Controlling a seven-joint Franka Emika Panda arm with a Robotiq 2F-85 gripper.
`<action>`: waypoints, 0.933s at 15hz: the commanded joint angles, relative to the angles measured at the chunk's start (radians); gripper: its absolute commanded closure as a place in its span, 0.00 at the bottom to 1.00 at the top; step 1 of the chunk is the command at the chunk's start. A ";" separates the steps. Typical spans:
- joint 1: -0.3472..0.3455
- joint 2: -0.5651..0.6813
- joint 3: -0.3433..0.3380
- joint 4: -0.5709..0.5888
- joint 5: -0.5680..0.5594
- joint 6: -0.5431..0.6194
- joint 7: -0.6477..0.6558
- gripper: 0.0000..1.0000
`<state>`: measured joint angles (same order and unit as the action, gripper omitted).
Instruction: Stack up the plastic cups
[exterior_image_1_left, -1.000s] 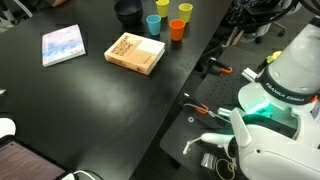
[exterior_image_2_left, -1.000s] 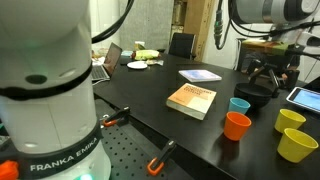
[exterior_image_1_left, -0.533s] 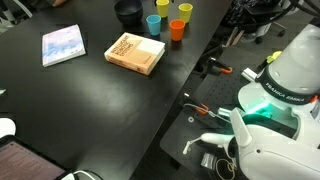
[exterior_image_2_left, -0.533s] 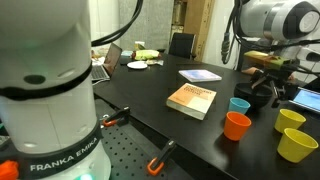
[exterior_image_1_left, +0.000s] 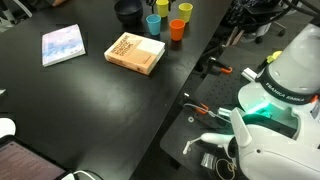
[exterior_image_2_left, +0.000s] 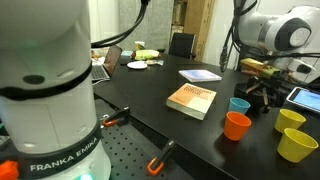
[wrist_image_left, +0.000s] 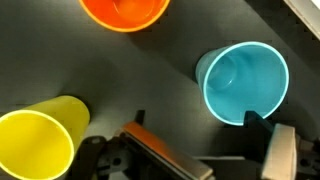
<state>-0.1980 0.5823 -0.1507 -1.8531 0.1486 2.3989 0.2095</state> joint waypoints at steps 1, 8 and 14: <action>-0.017 0.019 0.019 0.033 0.034 -0.034 -0.025 0.00; -0.020 0.049 0.028 0.068 0.042 -0.101 -0.039 0.00; -0.019 0.070 0.031 0.106 0.043 -0.165 -0.043 0.58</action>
<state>-0.1995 0.6314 -0.1340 -1.7969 0.1653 2.2793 0.1928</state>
